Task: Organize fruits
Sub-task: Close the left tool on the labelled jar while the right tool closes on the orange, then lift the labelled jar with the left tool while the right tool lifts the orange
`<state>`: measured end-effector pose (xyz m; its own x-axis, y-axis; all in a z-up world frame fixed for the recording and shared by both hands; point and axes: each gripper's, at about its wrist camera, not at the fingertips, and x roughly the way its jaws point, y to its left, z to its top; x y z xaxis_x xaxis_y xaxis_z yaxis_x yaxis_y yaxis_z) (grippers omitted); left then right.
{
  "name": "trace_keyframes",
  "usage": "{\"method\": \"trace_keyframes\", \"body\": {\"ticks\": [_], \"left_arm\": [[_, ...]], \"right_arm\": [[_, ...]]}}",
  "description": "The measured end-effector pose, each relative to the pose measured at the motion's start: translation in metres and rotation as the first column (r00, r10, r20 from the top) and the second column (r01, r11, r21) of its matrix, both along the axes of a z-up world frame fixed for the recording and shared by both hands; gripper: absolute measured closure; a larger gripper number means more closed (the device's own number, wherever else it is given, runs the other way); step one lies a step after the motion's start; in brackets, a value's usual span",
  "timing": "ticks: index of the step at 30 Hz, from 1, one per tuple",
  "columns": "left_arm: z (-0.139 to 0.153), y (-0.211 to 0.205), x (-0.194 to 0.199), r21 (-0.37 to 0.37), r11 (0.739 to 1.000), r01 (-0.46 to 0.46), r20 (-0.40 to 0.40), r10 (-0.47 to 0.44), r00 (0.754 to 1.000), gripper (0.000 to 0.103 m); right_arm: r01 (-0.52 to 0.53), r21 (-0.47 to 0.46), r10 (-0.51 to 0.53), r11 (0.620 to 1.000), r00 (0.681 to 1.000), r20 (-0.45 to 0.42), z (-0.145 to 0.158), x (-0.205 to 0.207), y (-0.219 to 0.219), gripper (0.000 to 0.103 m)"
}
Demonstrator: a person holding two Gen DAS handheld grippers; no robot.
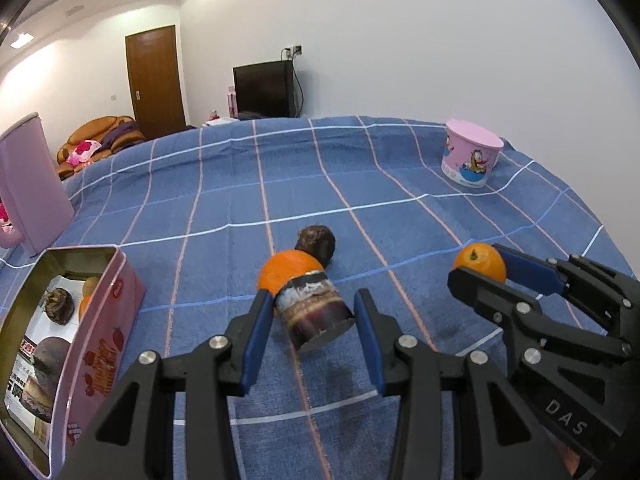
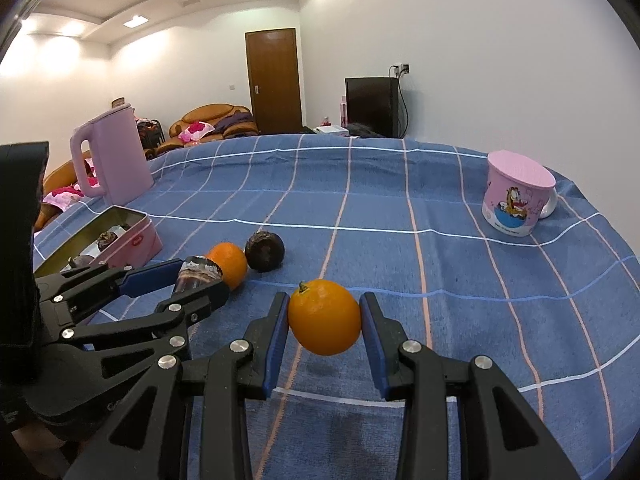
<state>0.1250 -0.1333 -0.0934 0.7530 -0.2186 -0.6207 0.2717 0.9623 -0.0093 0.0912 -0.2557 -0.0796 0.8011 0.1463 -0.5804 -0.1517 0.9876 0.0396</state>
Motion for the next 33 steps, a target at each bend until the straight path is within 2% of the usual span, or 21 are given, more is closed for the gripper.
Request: {"method": "trace_keyframes", "body": {"ticks": [33], "left_arm": [[0.013, 0.008, -0.019, -0.019, 0.999, -0.032, 0.123, 0.034, 0.992, 0.059]], "right_arm": [[-0.020, -0.001, 0.020, 1.000, 0.991, 0.129, 0.012, -0.021, 0.000, 0.065]]}}
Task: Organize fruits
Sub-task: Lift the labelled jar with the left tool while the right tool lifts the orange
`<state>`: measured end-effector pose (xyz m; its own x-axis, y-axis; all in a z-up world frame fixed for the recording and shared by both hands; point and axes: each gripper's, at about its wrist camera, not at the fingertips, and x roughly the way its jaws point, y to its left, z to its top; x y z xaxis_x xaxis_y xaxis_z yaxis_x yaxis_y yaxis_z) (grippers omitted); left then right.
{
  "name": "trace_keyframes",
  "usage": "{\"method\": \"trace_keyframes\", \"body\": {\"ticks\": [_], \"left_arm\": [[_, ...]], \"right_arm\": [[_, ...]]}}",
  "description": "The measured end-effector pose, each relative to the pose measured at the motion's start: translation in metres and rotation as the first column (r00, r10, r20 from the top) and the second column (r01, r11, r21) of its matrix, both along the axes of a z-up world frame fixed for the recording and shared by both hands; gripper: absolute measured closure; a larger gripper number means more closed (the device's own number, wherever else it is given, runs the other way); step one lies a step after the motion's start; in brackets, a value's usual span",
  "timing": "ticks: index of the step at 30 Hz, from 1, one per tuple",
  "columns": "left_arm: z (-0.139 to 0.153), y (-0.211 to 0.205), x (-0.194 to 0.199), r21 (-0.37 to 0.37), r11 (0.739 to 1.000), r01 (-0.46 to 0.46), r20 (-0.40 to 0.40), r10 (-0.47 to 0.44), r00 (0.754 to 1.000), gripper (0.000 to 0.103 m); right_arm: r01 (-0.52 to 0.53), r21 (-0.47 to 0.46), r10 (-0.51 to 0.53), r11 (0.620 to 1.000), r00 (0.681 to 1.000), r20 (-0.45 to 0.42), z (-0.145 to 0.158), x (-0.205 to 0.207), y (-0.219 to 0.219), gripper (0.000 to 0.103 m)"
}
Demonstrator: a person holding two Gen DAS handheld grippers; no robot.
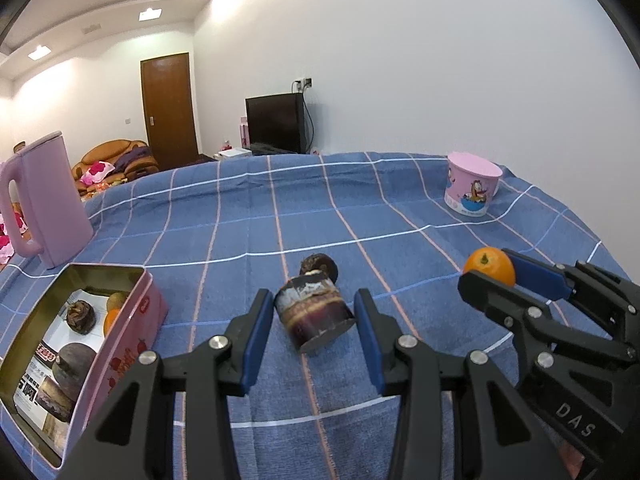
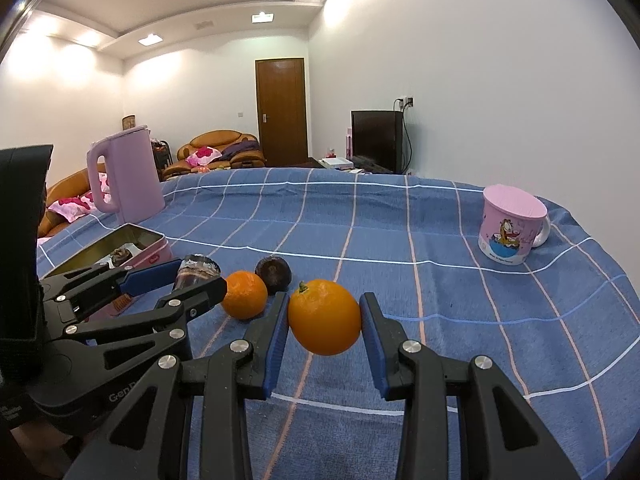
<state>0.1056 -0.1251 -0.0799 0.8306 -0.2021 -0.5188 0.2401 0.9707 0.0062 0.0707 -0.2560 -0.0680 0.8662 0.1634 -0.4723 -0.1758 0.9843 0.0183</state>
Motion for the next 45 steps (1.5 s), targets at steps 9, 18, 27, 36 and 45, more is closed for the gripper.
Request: {"method": "trace_keyframes", "body": {"ticks": [9, 18, 27, 36, 45], "left_arm": [[0.002, 0.001, -0.006, 0.003, 1.000, -0.005, 0.029, 0.005, 1.000, 0.059], [0.005, 0.000, -0.012, 0.018, 1.000, -0.012, 0.073, 0.011, 0.997, 0.059], [0.008, -0.001, -0.016, 0.025, 1.000, -0.019, 0.100, 0.016, 0.995, 0.059], [0.010, -0.004, -0.025, 0.041, 0.999, -0.029, 0.145, 0.022, 0.989, 0.059], [0.013, -0.004, -0.031, 0.046, 0.998, -0.037, 0.181, 0.028, 0.983, 0.059]], "right_arm": [[-0.001, 0.005, 0.000, 1.000, 1.000, 0.026, 0.002, -0.005, 0.000, 0.065], [-0.004, 0.011, 0.003, 1.000, 0.999, 0.050, 0.004, -0.009, -0.002, 0.065], [-0.007, 0.023, 0.005, 1.000, 0.997, 0.080, 0.006, -0.014, -0.004, 0.065], [-0.007, 0.031, 0.004, 0.999, 0.994, 0.112, 0.009, -0.020, -0.005, 0.065], [-0.008, 0.026, 0.004, 1.000, 0.988, 0.155, 0.012, -0.028, -0.005, 0.065]]}}
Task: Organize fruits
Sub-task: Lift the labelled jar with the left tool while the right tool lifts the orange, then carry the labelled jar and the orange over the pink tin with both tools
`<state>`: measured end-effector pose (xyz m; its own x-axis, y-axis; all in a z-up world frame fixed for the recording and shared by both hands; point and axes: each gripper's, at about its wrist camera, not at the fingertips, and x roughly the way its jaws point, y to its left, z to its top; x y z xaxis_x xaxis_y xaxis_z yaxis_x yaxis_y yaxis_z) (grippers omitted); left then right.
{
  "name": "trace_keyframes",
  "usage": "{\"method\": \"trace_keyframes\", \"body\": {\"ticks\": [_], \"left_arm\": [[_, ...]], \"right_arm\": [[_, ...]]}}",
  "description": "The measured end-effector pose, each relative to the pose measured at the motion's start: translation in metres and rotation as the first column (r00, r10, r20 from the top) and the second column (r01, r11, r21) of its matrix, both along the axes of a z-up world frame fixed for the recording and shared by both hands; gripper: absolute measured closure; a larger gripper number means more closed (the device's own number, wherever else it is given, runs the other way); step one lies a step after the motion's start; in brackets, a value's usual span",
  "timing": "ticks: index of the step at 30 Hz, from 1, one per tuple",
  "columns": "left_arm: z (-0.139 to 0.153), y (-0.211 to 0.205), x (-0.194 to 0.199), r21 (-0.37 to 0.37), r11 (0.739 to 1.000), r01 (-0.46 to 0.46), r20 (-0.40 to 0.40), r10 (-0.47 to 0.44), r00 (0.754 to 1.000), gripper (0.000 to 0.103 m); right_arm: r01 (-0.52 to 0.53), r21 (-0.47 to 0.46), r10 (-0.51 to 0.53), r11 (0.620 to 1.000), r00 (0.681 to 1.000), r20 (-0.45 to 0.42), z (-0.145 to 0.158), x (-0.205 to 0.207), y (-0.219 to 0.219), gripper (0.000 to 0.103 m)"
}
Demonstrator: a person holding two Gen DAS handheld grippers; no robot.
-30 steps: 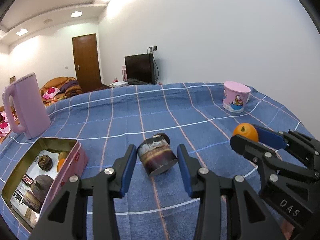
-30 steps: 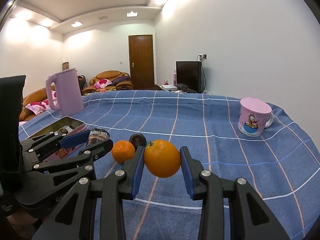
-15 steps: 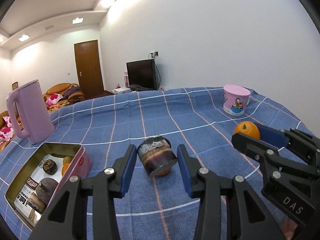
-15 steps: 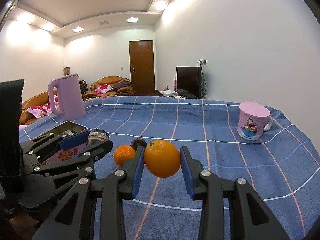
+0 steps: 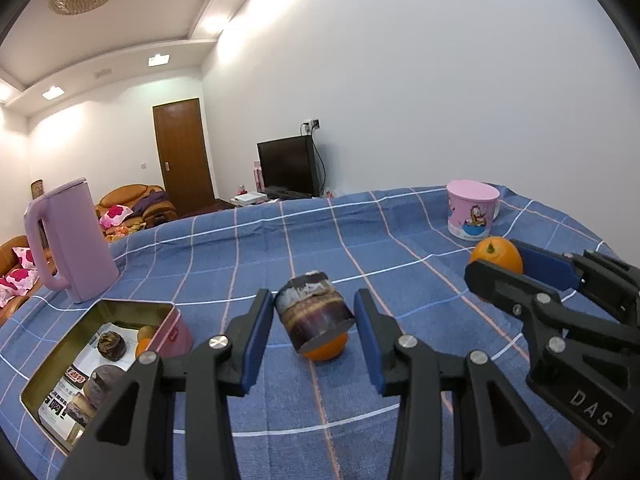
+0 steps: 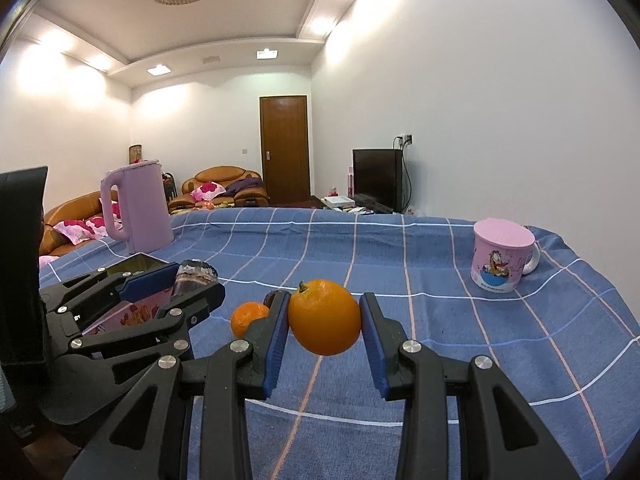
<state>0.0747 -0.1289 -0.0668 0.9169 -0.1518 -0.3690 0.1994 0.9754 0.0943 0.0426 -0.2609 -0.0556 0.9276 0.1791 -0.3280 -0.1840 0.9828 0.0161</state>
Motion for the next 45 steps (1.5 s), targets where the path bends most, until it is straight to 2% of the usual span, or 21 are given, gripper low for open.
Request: {"method": "trace_keyframes", "body": {"ticks": [7, 20, 32, 45], "left_arm": [[0.002, 0.000, -0.005, 0.004, 1.000, -0.012, 0.033, 0.012, 0.999, 0.059], [0.005, 0.010, -0.009, 0.004, 1.000, -0.016, 0.027, 0.016, 1.000, 0.059], [0.013, 0.049, -0.008, -0.036, 0.996, -0.077, 0.026, 0.078, 0.997, 0.059], [0.017, 0.091, -0.007, -0.043, 0.988, -0.151, 0.015, 0.151, 0.988, 0.059]], "right_arm": [[0.001, -0.004, -0.001, 1.000, 0.999, 0.032, 0.003, -0.006, 0.001, 0.065], [-0.005, -0.026, 0.005, 1.000, 0.999, 0.032, 0.003, -0.004, 0.009, 0.065], [-0.067, -0.055, 0.068, 0.996, 0.998, 0.011, -0.001, 0.008, 0.045, 0.065], [-0.153, -0.070, 0.153, 0.986, 0.988, -0.011, -0.003, 0.021, 0.085, 0.065]]}}
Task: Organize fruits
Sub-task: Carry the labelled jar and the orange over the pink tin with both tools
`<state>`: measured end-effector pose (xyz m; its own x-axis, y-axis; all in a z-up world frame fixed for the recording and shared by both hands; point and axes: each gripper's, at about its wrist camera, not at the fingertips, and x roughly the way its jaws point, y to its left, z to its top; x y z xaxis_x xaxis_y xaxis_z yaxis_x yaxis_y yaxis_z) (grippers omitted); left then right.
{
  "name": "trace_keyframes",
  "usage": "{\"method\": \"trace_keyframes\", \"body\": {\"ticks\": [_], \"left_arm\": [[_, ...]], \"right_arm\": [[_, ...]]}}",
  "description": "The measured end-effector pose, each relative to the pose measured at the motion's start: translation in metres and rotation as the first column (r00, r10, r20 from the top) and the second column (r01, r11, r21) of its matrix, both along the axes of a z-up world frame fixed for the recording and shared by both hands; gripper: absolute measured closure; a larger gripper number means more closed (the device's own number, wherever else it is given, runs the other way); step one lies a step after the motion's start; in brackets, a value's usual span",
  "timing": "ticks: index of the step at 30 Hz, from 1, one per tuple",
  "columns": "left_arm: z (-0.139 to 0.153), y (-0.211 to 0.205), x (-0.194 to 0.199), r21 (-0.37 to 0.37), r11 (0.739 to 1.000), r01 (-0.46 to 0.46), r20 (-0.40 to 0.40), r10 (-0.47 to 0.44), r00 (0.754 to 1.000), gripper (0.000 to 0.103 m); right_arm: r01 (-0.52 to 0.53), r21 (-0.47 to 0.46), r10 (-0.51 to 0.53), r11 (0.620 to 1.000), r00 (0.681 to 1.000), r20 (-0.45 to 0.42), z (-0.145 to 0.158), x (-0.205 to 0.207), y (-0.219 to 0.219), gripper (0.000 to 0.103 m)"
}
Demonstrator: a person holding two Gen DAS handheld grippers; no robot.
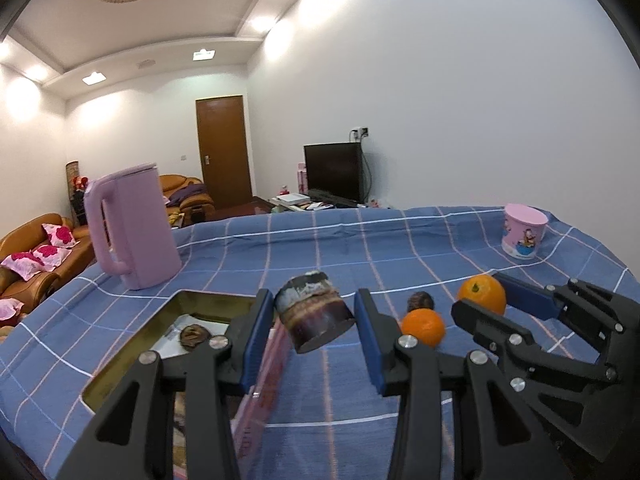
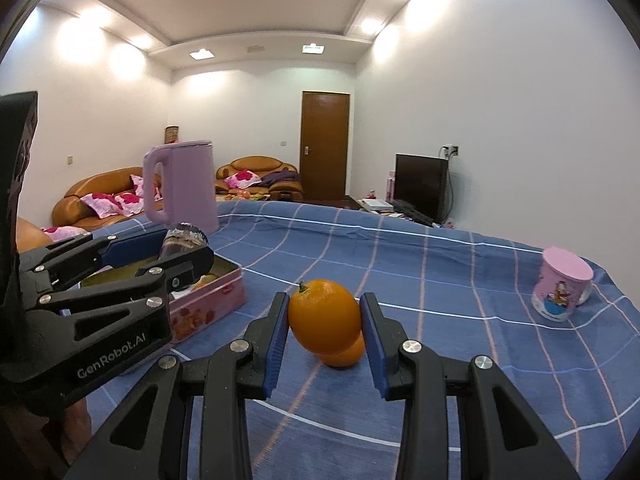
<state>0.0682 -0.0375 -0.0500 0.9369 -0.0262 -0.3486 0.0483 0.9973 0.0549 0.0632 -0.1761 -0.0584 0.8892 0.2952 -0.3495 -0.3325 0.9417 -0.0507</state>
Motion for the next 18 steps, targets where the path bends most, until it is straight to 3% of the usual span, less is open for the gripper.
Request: {"method": "trace_keyframes", "body": {"ticks": [18], "left_arm": [[-0.002, 0.089, 0.000, -0.010, 0.984, -0.176, -0.017, 0.176, 0.984, 0.059]], "right_arm": [[-0.137, -0.034, 0.136, 0.990, 0.991, -0.018, -0.003, 0.012, 0.065, 0.065]]}}
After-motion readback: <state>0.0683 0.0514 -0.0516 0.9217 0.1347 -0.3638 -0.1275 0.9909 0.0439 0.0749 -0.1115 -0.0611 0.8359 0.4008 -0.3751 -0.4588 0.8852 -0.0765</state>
